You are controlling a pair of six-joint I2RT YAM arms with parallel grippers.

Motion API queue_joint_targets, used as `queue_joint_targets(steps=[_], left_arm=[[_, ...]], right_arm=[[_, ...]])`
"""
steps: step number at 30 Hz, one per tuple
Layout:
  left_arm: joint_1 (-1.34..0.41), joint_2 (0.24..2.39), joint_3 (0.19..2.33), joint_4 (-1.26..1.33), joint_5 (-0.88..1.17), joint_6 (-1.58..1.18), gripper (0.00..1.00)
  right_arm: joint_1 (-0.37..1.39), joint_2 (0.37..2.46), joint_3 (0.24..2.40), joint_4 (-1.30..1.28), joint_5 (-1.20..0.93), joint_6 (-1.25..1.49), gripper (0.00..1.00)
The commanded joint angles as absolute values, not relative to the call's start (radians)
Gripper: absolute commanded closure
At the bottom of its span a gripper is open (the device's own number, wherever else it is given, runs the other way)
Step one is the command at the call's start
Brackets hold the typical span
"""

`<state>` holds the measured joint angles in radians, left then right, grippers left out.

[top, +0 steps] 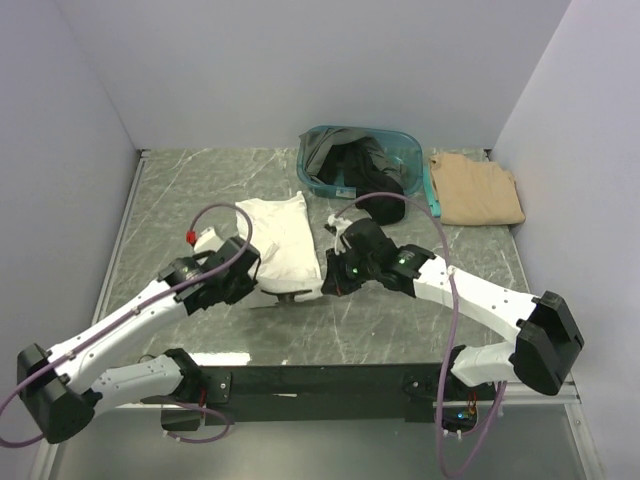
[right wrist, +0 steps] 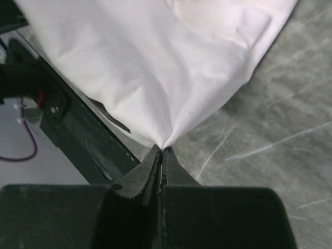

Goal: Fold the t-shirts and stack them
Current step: Fold the tshirt

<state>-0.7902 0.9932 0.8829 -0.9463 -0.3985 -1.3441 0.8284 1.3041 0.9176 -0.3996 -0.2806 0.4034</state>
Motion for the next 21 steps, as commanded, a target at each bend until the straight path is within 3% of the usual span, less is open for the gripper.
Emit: queue_joint_targets(steps=[1, 11, 21], left_arm=[[-0.703, 1.041, 0.960, -0.884, -0.439, -1.221, 0.99], [-0.517, 1.081, 0.986, -0.571, -0.296, -1.006, 0.99], [-0.384, 1.187, 1.048, -0.444, -0.149, -0.911, 0.99]], right_arm=[[0.793, 1.319, 1.008, -0.379, -0.275, 0.403, 1.00], [0.723, 1.433, 1.170, -0.374, -0.339, 0.397, 1.00], [0.670, 1.540, 1.324, -0.379, -0.380, 0.382, 1.00]])
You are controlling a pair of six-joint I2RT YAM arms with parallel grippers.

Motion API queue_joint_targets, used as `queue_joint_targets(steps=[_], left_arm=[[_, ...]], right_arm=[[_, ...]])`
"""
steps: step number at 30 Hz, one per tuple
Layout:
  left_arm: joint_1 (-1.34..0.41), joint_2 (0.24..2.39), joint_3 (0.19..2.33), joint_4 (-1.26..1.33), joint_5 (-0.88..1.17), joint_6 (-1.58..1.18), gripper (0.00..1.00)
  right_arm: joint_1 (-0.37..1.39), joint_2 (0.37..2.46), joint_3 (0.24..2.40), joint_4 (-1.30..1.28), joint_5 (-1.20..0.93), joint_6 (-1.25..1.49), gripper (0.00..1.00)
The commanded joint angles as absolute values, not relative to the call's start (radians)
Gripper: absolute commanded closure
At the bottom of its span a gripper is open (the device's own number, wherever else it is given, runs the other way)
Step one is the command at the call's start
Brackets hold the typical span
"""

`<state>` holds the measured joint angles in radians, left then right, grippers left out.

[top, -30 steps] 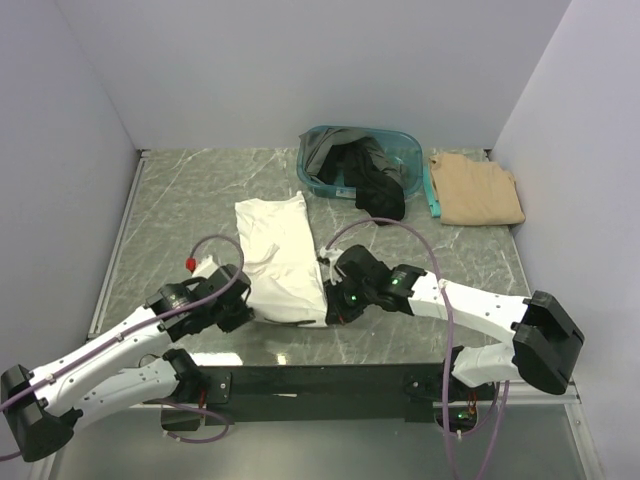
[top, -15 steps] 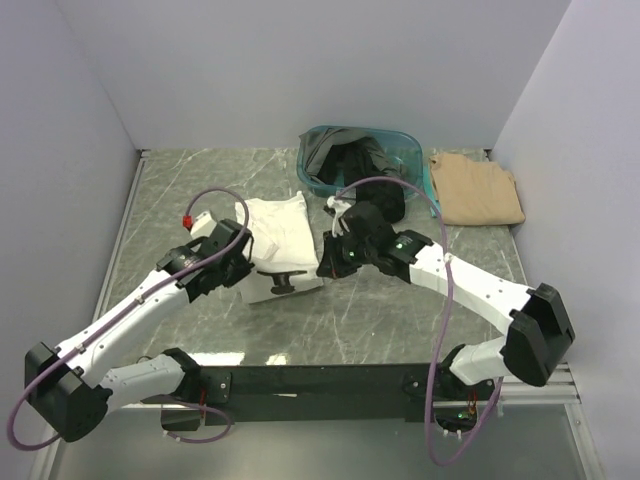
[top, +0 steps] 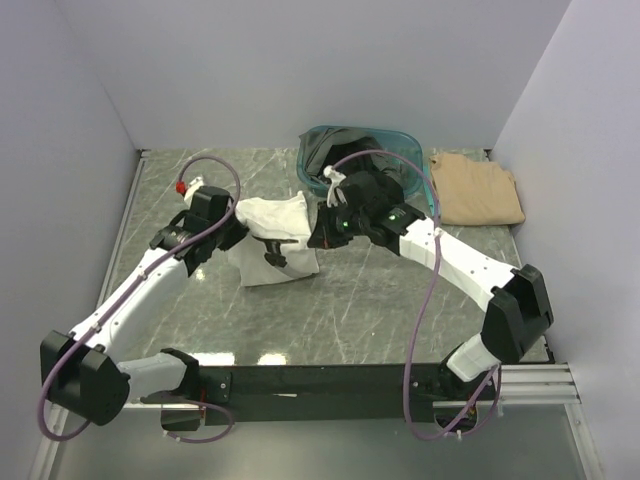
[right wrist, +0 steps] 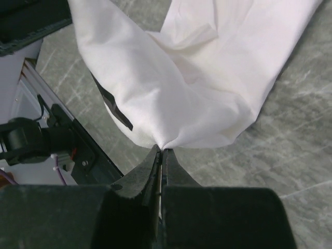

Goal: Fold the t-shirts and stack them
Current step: Fold the tshirt

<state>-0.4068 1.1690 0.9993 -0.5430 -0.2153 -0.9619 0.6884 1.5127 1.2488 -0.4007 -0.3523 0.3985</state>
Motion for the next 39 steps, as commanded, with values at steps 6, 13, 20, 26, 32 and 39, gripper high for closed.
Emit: queue_joint_targets(steps=[6, 13, 20, 26, 32, 39], left_arm=[[-0.308, 1.242, 1.034, -0.322, -0.017, -0.885, 0.99], [-0.204, 1.356, 1.058, -0.206, 0.086, -0.867, 0.99], [-0.163, 1.491, 1.134, -0.160, 0.153, -0.844, 0.99], [-0.112, 1.598, 1.193, -0.161, 0.152, -0.841, 0.99], [-0.068, 1.718, 1.250, -0.140, 0.196, -0.838, 0.99], [-0.048, 1.859, 1.344, -0.176, 0.189, -0.839, 0.99]], right_arm=[[0.650, 1.583, 1.364, -0.316, -0.439, 0.393, 1.00], [0.604, 1.695, 1.478, -0.324, -0.425, 0.385, 1.00], [0.565, 1.822, 1.612, -0.336, -0.385, 0.364, 1.00], [0.548, 1.951, 1.742, -0.356, -0.305, 0.322, 1.00], [0.541, 2.075, 1.854, -0.353, -0.273, 0.278, 1.00], [0.541, 2.175, 1.908, -0.282, -0.221, 0.272, 1.00]])
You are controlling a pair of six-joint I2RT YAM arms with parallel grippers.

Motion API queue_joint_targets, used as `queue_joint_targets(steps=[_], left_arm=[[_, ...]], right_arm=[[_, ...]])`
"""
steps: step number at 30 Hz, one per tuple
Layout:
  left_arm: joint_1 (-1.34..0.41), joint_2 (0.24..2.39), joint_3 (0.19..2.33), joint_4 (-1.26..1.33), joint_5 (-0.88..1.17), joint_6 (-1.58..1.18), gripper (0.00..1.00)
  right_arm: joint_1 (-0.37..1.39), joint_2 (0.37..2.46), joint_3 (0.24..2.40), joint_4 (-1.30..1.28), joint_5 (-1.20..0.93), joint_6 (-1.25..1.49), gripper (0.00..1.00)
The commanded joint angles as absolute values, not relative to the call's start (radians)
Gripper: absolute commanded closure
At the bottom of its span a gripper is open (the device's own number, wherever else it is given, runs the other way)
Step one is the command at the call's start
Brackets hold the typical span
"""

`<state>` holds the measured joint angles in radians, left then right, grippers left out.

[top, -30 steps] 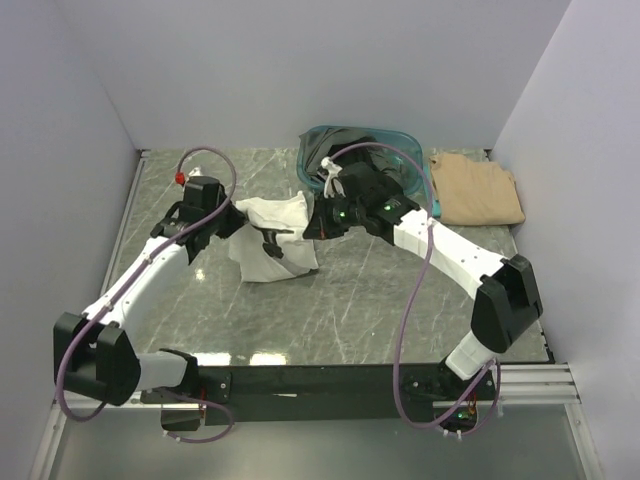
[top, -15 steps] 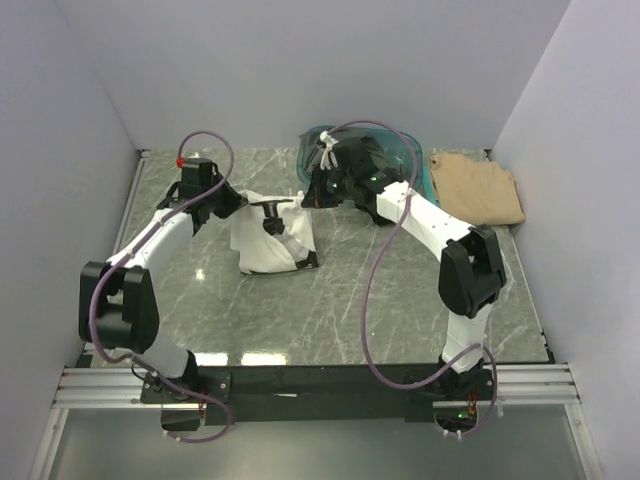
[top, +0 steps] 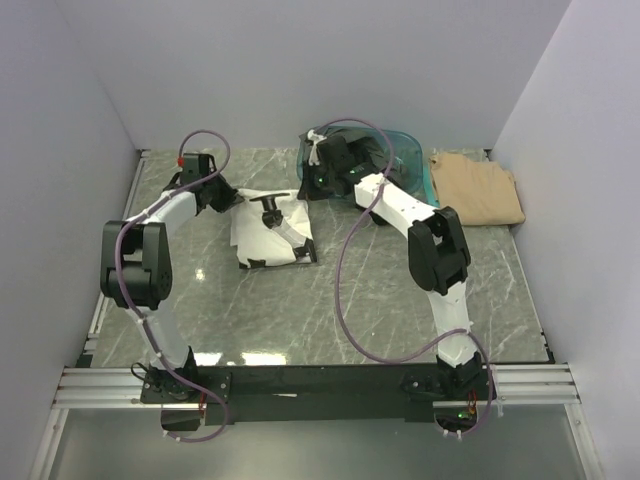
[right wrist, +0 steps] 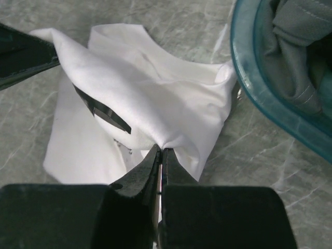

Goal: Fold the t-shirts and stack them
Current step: Fold the tshirt

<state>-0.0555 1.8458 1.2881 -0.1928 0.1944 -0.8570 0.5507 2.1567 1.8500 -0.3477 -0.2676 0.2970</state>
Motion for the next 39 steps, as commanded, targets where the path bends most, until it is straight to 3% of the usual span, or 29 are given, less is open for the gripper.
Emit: queue_joint_targets(steps=[1, 4, 6, 7, 8, 10, 11, 13, 17, 24, 29, 34, 39], left_arm=[[-0.046, 1.867, 1.350, -0.179, 0.178, -0.842, 0.99], [-0.044, 1.897, 1.374, -0.199, 0.144, -0.841, 0.97], [-0.044, 1.926, 1.408, -0.218, 0.153, -0.831, 0.81], [-0.044, 1.933, 1.419, -0.222, 0.164, -0.822, 0.74], [-0.044, 1.939, 1.439, -0.225, 0.173, -0.824, 0.58], [-0.046, 1.931, 1.451, -0.219, 0.205, -0.821, 0.45], [-0.048, 1.922, 1.451, -0.216, 0.206, -0.824, 0.34], [-0.052, 1.890, 1.456, -0.222, 0.198, -0.819, 0.27], [-0.066, 1.821, 1.436, -0.235, 0.192, -0.808, 0.01], [-0.130, 1.660, 1.266, -0.209, 0.198, -0.833, 0.00], [-0.217, 1.551, 1.056, -0.108, 0.192, -0.894, 0.01], [-0.273, 1.568, 0.954, -0.075, 0.179, -0.925, 0.01], [-0.279, 1.598, 0.891, -0.077, 0.166, -0.933, 0.00]], right_arm=[[0.538, 2.196, 1.913, -0.263, -0.194, 0.272, 1.00], [0.540, 2.247, 1.948, -0.256, -0.167, 0.262, 0.96], [0.540, 2.263, 1.973, -0.258, -0.163, 0.259, 0.89], [0.540, 2.275, 1.980, -0.262, -0.160, 0.256, 0.77], [0.541, 2.281, 1.994, -0.273, -0.163, 0.247, 0.71], [0.541, 2.298, 2.046, -0.320, -0.160, 0.242, 0.53], [0.541, 2.301, 2.062, -0.334, -0.166, 0.236, 0.49], [0.543, 2.286, 2.077, -0.350, -0.172, 0.230, 0.41], [0.555, 2.203, 2.017, -0.336, -0.192, 0.222, 0.28], [0.598, 1.991, 1.728, -0.212, -0.259, 0.302, 0.24], [0.600, 2.029, 1.701, -0.150, -0.285, 0.397, 0.24], [0.598, 2.176, 1.845, -0.170, -0.252, 0.423, 0.24], [0.601, 2.402, 2.123, -0.316, -0.235, 0.391, 0.24]])
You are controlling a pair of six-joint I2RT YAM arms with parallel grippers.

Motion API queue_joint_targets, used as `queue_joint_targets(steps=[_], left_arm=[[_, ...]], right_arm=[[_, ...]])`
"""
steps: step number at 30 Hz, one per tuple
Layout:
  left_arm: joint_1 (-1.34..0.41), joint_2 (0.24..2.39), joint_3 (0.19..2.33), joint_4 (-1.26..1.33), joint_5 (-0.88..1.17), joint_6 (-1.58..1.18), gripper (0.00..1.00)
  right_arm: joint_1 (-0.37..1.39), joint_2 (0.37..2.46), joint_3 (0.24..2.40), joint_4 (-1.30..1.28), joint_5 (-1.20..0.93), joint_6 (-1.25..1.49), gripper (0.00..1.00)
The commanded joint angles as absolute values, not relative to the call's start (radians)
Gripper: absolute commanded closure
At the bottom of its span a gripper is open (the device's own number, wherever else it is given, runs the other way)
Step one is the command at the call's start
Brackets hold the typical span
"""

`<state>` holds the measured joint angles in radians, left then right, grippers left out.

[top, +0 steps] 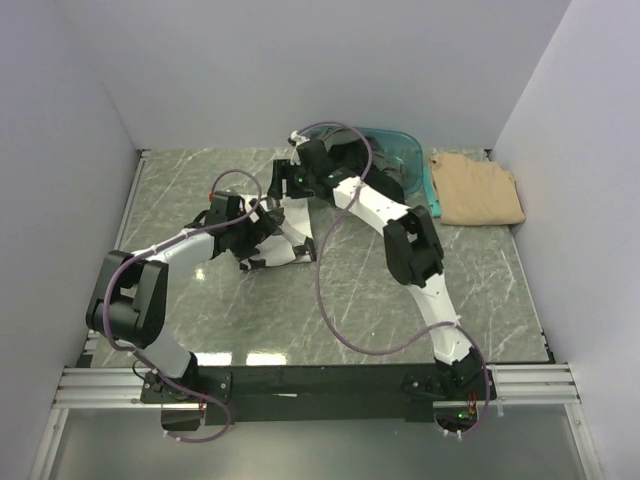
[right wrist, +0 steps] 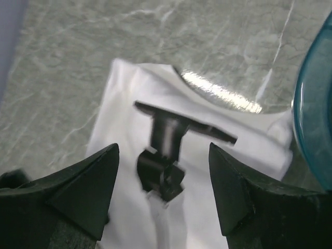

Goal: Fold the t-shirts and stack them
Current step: Fold the tshirt

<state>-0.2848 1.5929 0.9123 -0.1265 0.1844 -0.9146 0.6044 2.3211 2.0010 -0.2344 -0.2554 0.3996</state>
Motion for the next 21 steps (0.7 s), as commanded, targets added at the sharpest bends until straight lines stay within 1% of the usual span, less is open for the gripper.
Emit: queue_joint_targets(steps=[1, 4, 10, 14, 16, 21], left_arm=[[-0.281, 1.597, 0.864, -0.075, 0.167, -0.933, 0.01], [-0.291, 1.580, 0.807, -0.072, 0.163, -0.931, 0.01], [-0.351, 1.519, 0.706, -0.089, 0.140, -0.940, 0.01], [-0.429, 1.418, 0.661, -0.152, 0.091, -0.969, 0.01], [-0.460, 1.366, 0.646, -0.198, 0.055, -0.982, 0.01], [-0.525, 1.136, 0.649, -0.346, -0.046, -1.019, 0.00]], right_arm=[[0.603, 2.422, 2.141, -0.324, -0.230, 0.390, 0.24], [0.607, 2.456, 2.142, -0.324, -0.199, 0.396, 0.24], [0.637, 2.393, 1.956, -0.264, -0.161, 0.385, 0.24], [0.673, 2.289, 1.778, -0.229, -0.115, 0.367, 0.24], [0.701, 2.237, 1.683, -0.204, -0.057, 0.353, 0.24], [0.726, 2.045, 1.597, -0.207, -0.017, 0.333, 0.23]])
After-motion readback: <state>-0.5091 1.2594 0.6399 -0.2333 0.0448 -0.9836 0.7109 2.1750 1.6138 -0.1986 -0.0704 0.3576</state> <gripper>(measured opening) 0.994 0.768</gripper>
